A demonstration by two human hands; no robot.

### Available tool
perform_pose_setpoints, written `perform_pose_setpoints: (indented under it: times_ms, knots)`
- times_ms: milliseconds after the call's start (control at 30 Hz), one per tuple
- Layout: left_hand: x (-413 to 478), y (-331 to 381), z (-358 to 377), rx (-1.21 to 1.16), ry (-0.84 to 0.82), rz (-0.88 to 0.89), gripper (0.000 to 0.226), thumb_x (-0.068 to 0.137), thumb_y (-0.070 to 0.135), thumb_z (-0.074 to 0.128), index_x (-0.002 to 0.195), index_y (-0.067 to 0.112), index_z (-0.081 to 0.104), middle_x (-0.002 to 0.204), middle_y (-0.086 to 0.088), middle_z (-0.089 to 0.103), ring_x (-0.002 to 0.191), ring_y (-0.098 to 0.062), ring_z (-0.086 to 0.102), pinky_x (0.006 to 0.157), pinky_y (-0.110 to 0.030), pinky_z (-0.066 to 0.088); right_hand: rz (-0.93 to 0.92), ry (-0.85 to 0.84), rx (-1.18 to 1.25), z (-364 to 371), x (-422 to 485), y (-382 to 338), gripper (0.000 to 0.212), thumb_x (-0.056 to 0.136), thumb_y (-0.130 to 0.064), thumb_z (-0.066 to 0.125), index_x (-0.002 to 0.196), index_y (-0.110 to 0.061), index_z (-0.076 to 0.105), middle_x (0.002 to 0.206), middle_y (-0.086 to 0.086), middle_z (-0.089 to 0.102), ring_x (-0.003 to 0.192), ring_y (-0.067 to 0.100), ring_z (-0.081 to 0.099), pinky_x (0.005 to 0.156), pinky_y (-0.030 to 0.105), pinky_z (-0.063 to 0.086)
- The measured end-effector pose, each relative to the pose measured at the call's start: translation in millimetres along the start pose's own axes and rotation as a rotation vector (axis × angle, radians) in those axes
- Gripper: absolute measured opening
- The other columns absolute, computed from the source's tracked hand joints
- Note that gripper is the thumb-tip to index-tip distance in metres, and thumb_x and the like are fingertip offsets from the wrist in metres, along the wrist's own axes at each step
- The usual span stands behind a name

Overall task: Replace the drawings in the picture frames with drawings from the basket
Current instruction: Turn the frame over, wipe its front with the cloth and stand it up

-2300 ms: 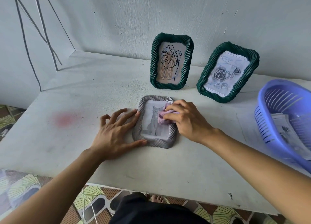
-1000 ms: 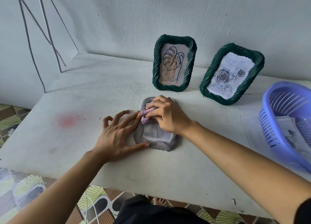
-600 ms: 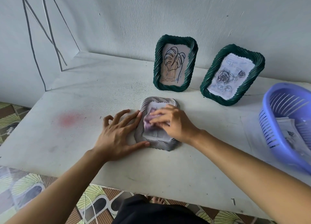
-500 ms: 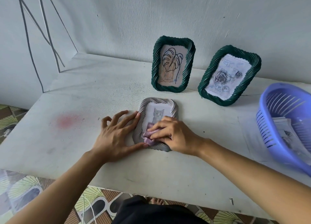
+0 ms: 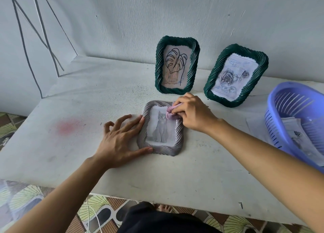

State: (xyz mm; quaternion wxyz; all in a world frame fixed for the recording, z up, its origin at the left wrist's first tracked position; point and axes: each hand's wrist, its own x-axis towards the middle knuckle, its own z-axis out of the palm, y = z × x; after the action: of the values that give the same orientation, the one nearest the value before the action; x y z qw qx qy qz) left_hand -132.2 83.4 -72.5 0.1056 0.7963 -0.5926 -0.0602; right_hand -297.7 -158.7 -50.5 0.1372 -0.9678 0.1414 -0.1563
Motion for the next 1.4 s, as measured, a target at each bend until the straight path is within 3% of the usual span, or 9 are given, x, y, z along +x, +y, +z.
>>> perform_pose_setpoints:
  times_ms: [233,400,467,667,800,967,1133,1267,1400]
  knots:
    - [1,2,-3,0.007,-0.036,0.003,0.099,0.077,0.094,0.035,0.158,0.039,0.018,0.16,0.027,0.024,0.15,-0.012,0.016,0.105,-0.047,0.019,-0.007,0.155,-0.002,27,23,-26,0.024,0.088,-0.009,0.057,0.1,-0.005,0.077,0.092,0.01,0.067,0.084,0.032,0.053,0.07,0.045,0.05]
    - [3,3,-6,-0.008,-0.017,0.013,0.1,0.076,0.094,0.039,0.157,0.039,0.023,0.158,0.024,0.031,0.148,-0.014,0.024,0.102,-0.044,0.023,-0.025,0.156,0.154,42,19,-51,0.026,0.082,-0.001,0.072,0.104,-0.012,0.078,0.097,0.006,0.068,0.09,0.029,0.057,0.081,0.024,0.039]
    - [2,3,-6,-0.061,-0.013,-0.015,0.096,0.075,0.094,0.038,0.155,0.042,0.028,0.158,0.024,0.03,0.147,-0.009,0.023,0.102,-0.04,0.022,0.028,0.2,0.266,38,11,-52,0.029,0.081,-0.002,0.074,0.108,-0.013,0.077,0.103,0.005,0.068,0.096,0.027,0.06,0.09,0.029,0.047]
    - [11,33,-21,-0.612,0.228,-0.295,0.056,0.089,0.076,0.038,0.11,0.036,0.071,0.114,0.014,0.066,0.11,-0.007,0.058,0.095,-0.045,0.047,0.307,0.393,0.693,2,-13,-55,0.033,0.079,-0.008,0.081,0.112,-0.01,0.075,0.116,-0.001,0.067,0.111,0.009,0.063,0.101,0.037,0.051]
    - [22,73,-52,-1.092,0.126,-0.296,0.046,0.095,0.053,0.051,0.102,0.015,0.076,0.096,-0.002,0.075,0.09,-0.01,0.067,0.075,-0.019,0.051,0.348,0.369,0.877,-14,-23,-64,0.031,0.087,-0.016,0.075,0.118,-0.011,0.072,0.123,-0.005,0.065,0.119,0.007,0.059,0.101,0.034,0.051]
    - [36,95,-57,-1.247,0.131,-0.333,0.019,0.097,0.025,0.062,0.103,0.01,0.073,0.093,-0.006,0.078,0.08,-0.007,0.07,0.061,-0.013,0.049,0.292,0.407,0.762,-17,-32,-65,0.027,0.094,-0.006,0.064,0.119,-0.013,0.072,0.121,-0.007,0.063,0.12,0.009,0.058,0.099,0.035,0.052]
    - [40,86,-52,-1.208,0.186,-0.448,0.016,0.098,0.022,0.063,0.102,0.011,0.074,0.092,-0.007,0.078,0.087,-0.027,0.073,0.07,-0.044,0.058,0.313,0.465,0.644,-14,-41,-54,0.024,0.085,-0.001,0.074,0.106,-0.014,0.075,0.106,-0.003,0.062,0.089,0.013,0.067,0.074,0.023,0.054]
    - [30,56,-51,-1.232,0.225,-0.519,0.015,0.099,0.015,0.06,0.104,0.009,0.073,0.095,-0.008,0.076,0.085,-0.024,0.068,0.071,-0.037,0.051,0.387,0.399,0.684,-12,-47,-44,0.024,0.085,0.001,0.073,0.102,-0.016,0.076,0.102,-0.008,0.066,0.087,0.011,0.067,0.068,0.02,0.053]
    - [13,12,-63,-1.203,0.343,-0.59,0.015,0.096,0.015,0.064,0.101,0.003,0.072,0.082,-0.009,0.072,0.071,-0.018,0.061,0.062,-0.027,0.049,0.409,0.335,0.531,0,-52,-32,0.018,0.088,-0.013,0.072,0.105,-0.019,0.075,0.102,-0.01,0.069,0.097,0.006,0.064,0.082,0.019,0.049]
